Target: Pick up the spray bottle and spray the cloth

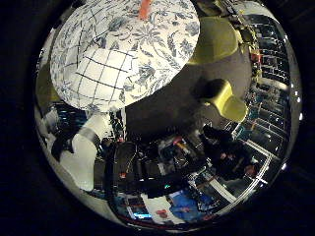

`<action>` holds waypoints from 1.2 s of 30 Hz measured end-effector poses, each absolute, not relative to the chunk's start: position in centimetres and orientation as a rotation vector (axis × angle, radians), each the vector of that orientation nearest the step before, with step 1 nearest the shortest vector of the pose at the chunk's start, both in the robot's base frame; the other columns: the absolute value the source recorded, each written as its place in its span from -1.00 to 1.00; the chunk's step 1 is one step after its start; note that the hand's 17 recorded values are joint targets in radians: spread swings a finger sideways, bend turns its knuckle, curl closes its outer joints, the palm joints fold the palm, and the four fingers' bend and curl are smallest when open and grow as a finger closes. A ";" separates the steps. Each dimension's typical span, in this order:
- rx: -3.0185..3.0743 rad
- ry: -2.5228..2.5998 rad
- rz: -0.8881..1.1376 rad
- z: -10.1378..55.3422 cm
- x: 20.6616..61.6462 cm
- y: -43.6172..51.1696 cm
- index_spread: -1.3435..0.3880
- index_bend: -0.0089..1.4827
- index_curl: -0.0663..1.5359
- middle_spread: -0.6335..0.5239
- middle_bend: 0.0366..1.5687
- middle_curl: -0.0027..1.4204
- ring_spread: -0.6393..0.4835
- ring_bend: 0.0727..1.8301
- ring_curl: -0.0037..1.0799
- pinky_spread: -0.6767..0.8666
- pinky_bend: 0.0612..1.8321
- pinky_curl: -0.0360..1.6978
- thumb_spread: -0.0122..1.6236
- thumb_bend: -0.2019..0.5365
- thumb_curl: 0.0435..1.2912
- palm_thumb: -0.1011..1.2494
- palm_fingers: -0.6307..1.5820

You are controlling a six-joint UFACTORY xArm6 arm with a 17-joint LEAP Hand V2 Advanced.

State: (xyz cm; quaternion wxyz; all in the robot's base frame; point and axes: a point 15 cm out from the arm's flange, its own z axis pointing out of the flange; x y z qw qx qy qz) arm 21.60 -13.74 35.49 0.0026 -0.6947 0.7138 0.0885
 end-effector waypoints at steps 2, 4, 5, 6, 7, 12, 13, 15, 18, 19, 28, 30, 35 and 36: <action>-2.176 2.234 0.265 35.8 21.8 -13.7 0.17 -0.74 -0.44 0.11 -0.71 -0.48 0.55 -0.87 -0.71 0.45 -0.84 -0.62 0.40 -0.50 -0.61 0.16 -0.14; -2.166 2.237 0.246 35.9 22.1 -14.0 0.17 -0.75 -0.45 0.10 -0.70 -0.49 0.54 -0.87 -0.70 0.44 -0.85 -0.62 0.40 -0.50 -0.61 0.16 -0.14; -2.151 2.243 0.224 36.0 22.3 -14.4 0.17 -0.75 -0.46 0.09 -0.71 -0.49 0.54 -0.86 -0.69 0.44 -0.84 -0.62 0.40 -0.50 -0.61 0.17 -0.13; -2.128 2.249 0.202 36.1 22.6 -14.7 0.17 -0.75 -0.46 0.09 -0.70 -0.49 0.54 -0.86 -0.68 0.44 -0.85 -0.62 0.40 -0.50 -0.61 0.17 -0.13; -2.096 2.256 0.181 36.2 22.9 -15.1 0.18 -0.77 -0.47 0.07 -0.69 -0.48 0.52 -0.84 -0.67 0.43 -0.84 -0.62 0.41 -0.52 -0.62 0.15 -0.11; -1.836 2.242 0.131 36.3 25.0 -16.7 0.16 -0.78 -0.52 -0.02 -0.64 -0.47 0.47 -0.75 -0.61 0.42 -0.81 -0.62 0.43 -0.54 -0.69 -0.14 -0.06; -1.783 2.234 0.137 36.2 25.3 -17.1 0.16 -0.78 -0.53 -0.03 -0.64 -0.47 0.46 -0.75 -0.60 0.42 -0.80 -0.62 0.42 -0.54 -0.70 -0.19 -0.06; -1.695 2.219 0.140 36.0 25.4 -18.2 0.17 -0.79 -0.54 -0.04 -0.63 -0.46 0.46 -0.73 -0.59 0.42 -0.78 -0.61 0.41 -0.54 -0.71 -0.25 -0.07; -1.545 2.189 0.149 35.8 25.7 -19.8 0.21 -0.80 -0.57 -0.01 -0.62 -0.46 0.45 -0.68 -0.56 0.42 -0.73 -0.60 0.38 -0.52 -0.70 -0.29 -0.10; -1.502 2.171 0.151 35.7 26.0 -20.2 0.22 -0.81 -0.58 0.00 -0.61 -0.46 0.45 -0.66 -0.55 0.42 -0.72 -0.60 0.37 -0.52 -0.70 -0.29 -0.11; -1.151 1.947 0.174 32.8 28.3 -25.5 0.31 -0.81 -0.63 0.23 -0.66 -0.48 0.49 -0.55 -0.50 0.40 -0.51 -0.57 0.21 -0.52 -0.66 -0.45 -0.28; -1.064 1.896 0.161 32.0 28.6 -27.1 0.32 -0.80 -0.63 0.26 -0.65 -0.47 0.50 -0.55 -0.50 0.40 -0.50 -0.58 0.22 -0.51 -0.64 -0.41 -0.29; -0.979 1.851 0.146 30.0 28.6 -29.1 0.35 -0.79 -0.62 0.31 -0.66 -0.48 0.51 -0.55 -0.50 0.38 -0.48 -0.59 0.24 -0.49 -0.60 -0.22 -0.33; -0.965 1.858 0.144 29.4 28.6 -29.6 0.35 -0.80 -0.62 0.31 -0.66 -0.48 0.51 -0.55 -0.50 0.38 -0.48 -0.59 0.24 -0.49 -0.59 -0.19 -0.33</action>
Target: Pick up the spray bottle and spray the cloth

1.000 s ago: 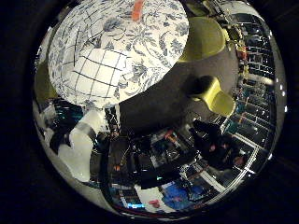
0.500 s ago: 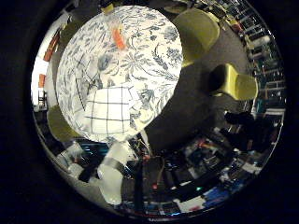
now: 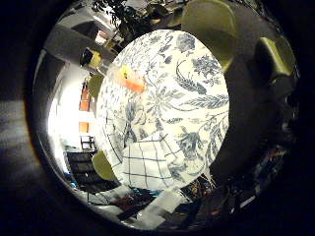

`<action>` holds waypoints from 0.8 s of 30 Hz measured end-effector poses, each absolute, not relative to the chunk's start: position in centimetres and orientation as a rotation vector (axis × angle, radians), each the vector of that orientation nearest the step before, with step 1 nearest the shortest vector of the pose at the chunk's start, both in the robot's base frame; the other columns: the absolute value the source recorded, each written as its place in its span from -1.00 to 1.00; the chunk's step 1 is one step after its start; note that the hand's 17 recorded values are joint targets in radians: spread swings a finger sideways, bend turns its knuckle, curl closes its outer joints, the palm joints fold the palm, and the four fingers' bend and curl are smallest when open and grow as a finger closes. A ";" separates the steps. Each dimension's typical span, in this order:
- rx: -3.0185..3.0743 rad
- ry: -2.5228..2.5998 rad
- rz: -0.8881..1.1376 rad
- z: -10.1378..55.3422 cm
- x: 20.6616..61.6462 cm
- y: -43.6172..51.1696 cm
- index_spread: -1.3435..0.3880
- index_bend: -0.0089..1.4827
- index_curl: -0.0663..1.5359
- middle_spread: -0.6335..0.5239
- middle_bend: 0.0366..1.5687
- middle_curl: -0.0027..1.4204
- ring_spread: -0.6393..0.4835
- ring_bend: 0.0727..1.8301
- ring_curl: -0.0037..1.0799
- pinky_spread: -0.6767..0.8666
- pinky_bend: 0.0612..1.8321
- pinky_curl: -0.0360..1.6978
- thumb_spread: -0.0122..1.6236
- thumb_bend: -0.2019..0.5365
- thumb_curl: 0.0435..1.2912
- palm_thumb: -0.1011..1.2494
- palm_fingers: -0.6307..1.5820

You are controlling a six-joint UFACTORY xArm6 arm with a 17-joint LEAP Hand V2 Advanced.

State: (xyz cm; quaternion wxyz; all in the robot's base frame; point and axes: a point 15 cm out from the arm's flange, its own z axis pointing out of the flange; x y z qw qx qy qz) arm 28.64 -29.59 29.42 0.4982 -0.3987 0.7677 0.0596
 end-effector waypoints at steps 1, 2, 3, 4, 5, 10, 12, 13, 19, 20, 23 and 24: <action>-0.953 1.867 0.142 28.8 28.7 -30.0 0.35 -0.79 -0.62 0.32 -0.65 -0.48 0.51 -0.55 -0.50 0.38 -0.47 -0.59 0.24 -0.50 -0.59 -0.16 -0.33; -0.944 1.877 0.139 28.2 28.6 -30.4 0.35 -0.79 -0.61 0.32 -0.65 -0.48 0.51 -0.55 -0.50 0.38 -0.47 -0.59 0.24 -0.50 -0.58 -0.13 -0.33; -0.936 1.885 0.138 27.7 28.7 -30.7 0.36 -0.79 -0.61 0.32 -0.65 -0.48 0.51 -0.56 -0.50 0.38 -0.46 -0.59 0.23 -0.51 -0.58 -0.12 -0.34; -0.930 1.894 0.134 27.3 28.6 -31.1 0.36 -0.79 -0.61 0.32 -0.64 -0.48 0.52 -0.56 -0.50 0.38 -0.47 -0.60 0.23 -0.52 -0.58 -0.11 -0.34; -0.926 1.902 0.127 26.9 28.6 -31.4 0.36 -0.80 -0.61 0.33 -0.64 -0.48 0.52 -0.56 -0.50 0.37 -0.47 -0.60 0.22 -0.53 -0.58 -0.11 -0.35; -0.945 1.929 0.077 25.6 29.1 -32.5 0.37 -0.80 -0.61 0.33 -0.63 -0.48 0.52 -0.56 -0.50 0.37 -0.47 -0.61 0.21 -0.53 -0.59 -0.10 -0.36; -0.949 1.944 0.061 25.0 29.6 -32.9 0.37 -0.79 -0.61 0.32 -0.63 -0.48 0.52 -0.56 -0.50 0.37 -0.46 -0.61 0.21 -0.52 -0.59 -0.09 -0.36; -0.948 1.950 0.057 24.7 29.9 -33.0 0.37 -0.79 -0.61 0.32 -0.63 -0.48 0.52 -0.56 -0.50 0.37 -0.46 -0.61 0.20 -0.52 -0.58 -0.08 -0.35; -0.983 1.952 0.055 23.7 33.3 -32.1 0.38 -0.80 -0.61 0.33 -0.63 -0.49 0.51 -0.54 -0.49 0.36 -0.47 -0.62 0.19 -0.53 -0.58 -0.05 -0.34; -0.992 1.952 0.049 23.7 33.9 -31.9 0.38 -0.79 -0.60 0.33 -0.63 -0.48 0.51 -0.54 -0.49 0.36 -0.47 -0.62 0.19 -0.53 -0.58 -0.05 -0.34; -1.022 1.944 0.052 23.7 35.1 -31.1 0.38 -0.79 -0.61 0.33 -0.62 -0.48 0.51 -0.53 -0.48 0.36 -0.47 -0.63 0.18 -0.53 -0.58 -0.05 -0.34; -1.027 1.941 0.056 23.7 35.3 -30.9 0.38 -0.79 -0.60 0.33 -0.62 -0.48 0.51 -0.53 -0.48 0.36 -0.47 -0.63 0.18 -0.53 -0.58 -0.05 -0.34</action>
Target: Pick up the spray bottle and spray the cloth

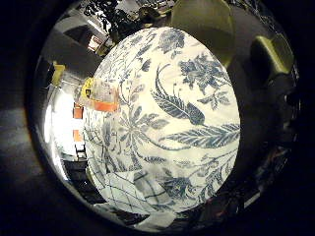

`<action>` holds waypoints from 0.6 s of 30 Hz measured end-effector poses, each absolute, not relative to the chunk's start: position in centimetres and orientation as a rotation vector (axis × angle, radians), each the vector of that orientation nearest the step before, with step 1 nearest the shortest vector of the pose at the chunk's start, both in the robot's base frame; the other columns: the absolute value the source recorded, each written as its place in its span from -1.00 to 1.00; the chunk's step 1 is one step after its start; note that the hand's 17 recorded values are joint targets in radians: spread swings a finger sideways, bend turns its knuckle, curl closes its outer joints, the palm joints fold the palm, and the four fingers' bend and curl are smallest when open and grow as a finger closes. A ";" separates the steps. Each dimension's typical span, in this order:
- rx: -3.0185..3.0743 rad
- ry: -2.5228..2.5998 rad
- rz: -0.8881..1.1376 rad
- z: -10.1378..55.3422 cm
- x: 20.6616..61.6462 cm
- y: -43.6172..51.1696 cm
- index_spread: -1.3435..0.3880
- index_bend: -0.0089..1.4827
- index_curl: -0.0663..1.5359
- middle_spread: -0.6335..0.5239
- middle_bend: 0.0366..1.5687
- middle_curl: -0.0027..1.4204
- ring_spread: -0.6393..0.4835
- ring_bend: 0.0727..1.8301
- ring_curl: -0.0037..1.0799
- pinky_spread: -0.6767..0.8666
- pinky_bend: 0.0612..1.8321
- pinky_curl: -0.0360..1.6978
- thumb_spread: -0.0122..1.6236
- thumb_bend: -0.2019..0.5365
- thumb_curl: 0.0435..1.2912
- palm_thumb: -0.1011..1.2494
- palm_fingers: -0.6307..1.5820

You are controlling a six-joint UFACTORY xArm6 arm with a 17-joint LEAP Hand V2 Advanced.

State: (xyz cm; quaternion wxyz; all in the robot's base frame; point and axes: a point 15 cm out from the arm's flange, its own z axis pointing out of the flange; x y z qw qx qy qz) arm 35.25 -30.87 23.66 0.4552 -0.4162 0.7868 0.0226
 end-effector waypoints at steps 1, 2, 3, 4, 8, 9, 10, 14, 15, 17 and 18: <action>-1.034 1.938 0.058 23.7 35.6 -30.6 0.38 -0.79 -0.60 0.33 -0.62 -0.48 0.51 -0.53 -0.48 0.36 -0.47 -0.63 0.18 -0.53 -0.58 -0.05 -0.34; -1.042 1.937 0.055 23.6 36.0 -30.4 0.38 -0.79 -0.61 0.33 -0.62 -0.48 0.51 -0.53 -0.48 0.36 -0.47 -0.63 0.18 -0.53 -0.58 -0.04 -0.34; -1.046 1.937 0.051 23.6 36.4 -30.3 0.38 -0.79 -0.61 0.33 -0.62 -0.48 0.51 -0.53 -0.49 0.36 -0.46 -0.63 0.18 -0.53 -0.58 -0.04 -0.34; -1.054 1.937 0.049 23.6 36.8 -30.1 0.38 -0.79 -0.61 0.33 -0.62 -0.48 0.51 -0.53 -0.49 0.37 -0.46 -0.63 0.18 -0.53 -0.58 -0.04 -0.34; -1.085 1.944 0.060 22.5 38.7 -29.1 0.38 -0.79 -0.60 0.31 -0.61 -0.48 0.51 -0.53 -0.49 0.37 -0.47 -0.63 0.18 -0.51 -0.57 -0.01 -0.33; -1.093 1.947 0.062 22.2 39.2 -28.9 0.38 -0.79 -0.60 0.31 -0.61 -0.48 0.51 -0.54 -0.49 0.37 -0.47 -0.63 0.18 -0.52 -0.57 0.00 -0.33; -1.101 1.952 0.060 21.9 39.7 -28.8 0.38 -0.79 -0.60 0.31 -0.59 -0.48 0.51 -0.54 -0.49 0.36 -0.48 -0.63 0.19 -0.52 -0.57 0.01 -0.33; -1.162 1.960 0.047 21.0 42.7 -27.4 0.38 -0.79 -0.60 0.31 -0.59 -0.48 0.50 -0.53 -0.49 0.36 -0.47 -0.64 0.18 -0.53 -0.57 0.02 -0.31; -1.177 1.958 0.042 21.0 43.4 -27.1 0.39 -0.79 -0.60 0.31 -0.59 -0.48 0.50 -0.52 -0.49 0.35 -0.48 -0.64 0.18 -0.52 -0.56 0.03 -0.30; -1.196 1.964 0.044 20.5 44.8 -26.3 0.40 -0.79 -0.60 0.31 -0.58 -0.48 0.49 -0.51 -0.48 0.33 -0.47 -0.64 0.18 -0.52 -0.56 0.05 -0.29; -1.204 1.966 0.048 20.3 45.4 -25.8 0.40 -0.79 -0.60 0.31 -0.58 -0.48 0.48 -0.50 -0.48 0.32 -0.46 -0.64 0.18 -0.52 -0.56 0.05 -0.29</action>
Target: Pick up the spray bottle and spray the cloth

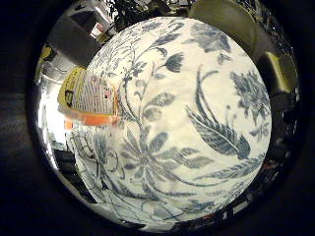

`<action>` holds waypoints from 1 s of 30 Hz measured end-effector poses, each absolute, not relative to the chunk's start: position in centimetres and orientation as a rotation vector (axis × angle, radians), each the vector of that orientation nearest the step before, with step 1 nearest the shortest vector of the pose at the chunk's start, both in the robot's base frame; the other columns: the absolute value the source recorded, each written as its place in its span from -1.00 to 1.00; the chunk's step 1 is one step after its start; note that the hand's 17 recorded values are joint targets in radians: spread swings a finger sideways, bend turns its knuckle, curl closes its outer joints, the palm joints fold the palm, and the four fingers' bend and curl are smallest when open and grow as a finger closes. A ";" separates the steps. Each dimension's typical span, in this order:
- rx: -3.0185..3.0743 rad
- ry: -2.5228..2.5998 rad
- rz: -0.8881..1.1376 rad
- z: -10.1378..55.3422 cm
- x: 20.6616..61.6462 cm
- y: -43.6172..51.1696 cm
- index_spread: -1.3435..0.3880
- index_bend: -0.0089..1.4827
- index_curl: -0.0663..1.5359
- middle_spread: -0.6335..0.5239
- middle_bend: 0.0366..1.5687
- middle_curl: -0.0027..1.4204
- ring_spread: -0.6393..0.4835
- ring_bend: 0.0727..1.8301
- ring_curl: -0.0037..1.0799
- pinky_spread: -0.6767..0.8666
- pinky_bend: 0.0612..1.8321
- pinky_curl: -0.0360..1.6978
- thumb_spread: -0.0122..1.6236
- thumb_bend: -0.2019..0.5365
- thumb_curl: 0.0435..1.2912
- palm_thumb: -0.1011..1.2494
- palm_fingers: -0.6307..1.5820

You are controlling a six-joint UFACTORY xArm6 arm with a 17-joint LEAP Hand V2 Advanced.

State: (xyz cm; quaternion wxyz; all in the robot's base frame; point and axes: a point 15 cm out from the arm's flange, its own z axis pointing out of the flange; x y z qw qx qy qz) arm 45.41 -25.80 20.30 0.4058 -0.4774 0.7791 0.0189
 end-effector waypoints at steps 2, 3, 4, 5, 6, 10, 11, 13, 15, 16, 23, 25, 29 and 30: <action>-1.223 1.966 0.049 20.1 46.7 -25.0 0.42 -0.79 -0.60 0.32 -0.56 -0.48 0.46 -0.46 -0.47 0.24 -0.45 -0.64 0.18 -0.51 -0.55 0.08 -0.22; -1.227 1.965 0.052 20.0 47.1 -24.7 0.41 -0.79 -0.60 0.29 -0.52 -0.46 0.42 -0.42 -0.46 0.21 -0.44 -0.64 0.18 -0.50 -0.55 0.10 -0.17; -1.224 1.959 0.058 20.0 47.4 -24.3 0.39 -0.80 -0.61 0.22 -0.45 -0.45 0.34 -0.33 -0.44 0.15 -0.43 -0.65 0.18 -0.44 -0.52 0.21 -0.06; -1.208 1.954 0.058 20.1 47.8 -24.1 0.34 -0.81 -0.63 0.10 -0.36 -0.42 0.21 -0.22 -0.42 0.06 -0.40 -0.66 0.18 -0.36 -0.48 0.36 0.08; -1.184 1.946 0.062 20.2 48.2 -23.8 0.29 -0.80 -0.63 -0.01 -0.28 -0.39 0.05 -0.10 -0.35 -0.09 -0.24 -0.63 0.17 -0.31 -0.43 0.48 0.28; -1.078 1.906 0.102 19.9 50.3 -22.2 0.17 -0.67 -0.56 -0.29 -0.13 -0.30 -0.25 0.06 -0.23 -0.61 -0.04 -0.57 0.06 -0.46 -0.33 0.64 0.63; -1.081 1.902 0.116 19.6 50.6 -21.6 0.16 -0.58 -0.51 -0.31 -0.04 -0.27 -0.27 0.09 -0.21 -0.71 -0.06 -0.58 0.05 -0.50 -0.31 0.65 0.70; -1.087 1.894 0.142 19.3 51.0 -20.6 0.16 -0.39 -0.43 -0.31 0.08 -0.23 -0.26 0.12 -0.19 -0.79 -0.06 -0.58 0.05 -0.51 -0.30 0.65 0.77; -1.091 1.881 0.170 19.1 51.1 -19.7 0.19 -0.18 -0.34 -0.29 0.16 -0.20 -0.25 0.15 -0.17 -0.76 0.01 -0.54 0.05 -0.52 -0.29 0.64 0.85; -1.092 1.874 0.188 19.0 51.1 -19.3 0.21 -0.09 -0.29 -0.27 0.21 -0.19 -0.25 0.19 -0.14 -0.71 0.08 -0.50 0.05 -0.52 -0.27 0.64 0.85; -1.068 1.781 0.375 20.2 50.3 -15.9 0.31 0.34 -0.10 -0.14 0.53 -0.09 -0.18 0.45 0.03 -0.46 0.39 -0.30 -0.02 -0.49 -0.10 0.70 0.72; -1.067 1.771 0.380 21.3 50.6 -16.1 0.32 0.40 -0.08 -0.10 0.58 -0.09 -0.17 0.49 0.05 -0.43 0.42 -0.25 -0.07 -0.48 -0.04 0.75 0.70; -1.091 1.747 0.394 23.5 50.5 -16.4 0.32 0.45 -0.06 -0.07 0.64 -0.09 -0.15 0.54 0.08 -0.38 0.44 -0.18 -0.16 -0.51 0.06 0.75 0.66; -1.109 1.741 0.397 24.1 50.3 -16.6 0.32 0.46 -0.05 -0.07 0.65 -0.09 -0.15 0.55 0.08 -0.37 0.44 -0.16 -0.17 -0.51 0.07 0.75 0.66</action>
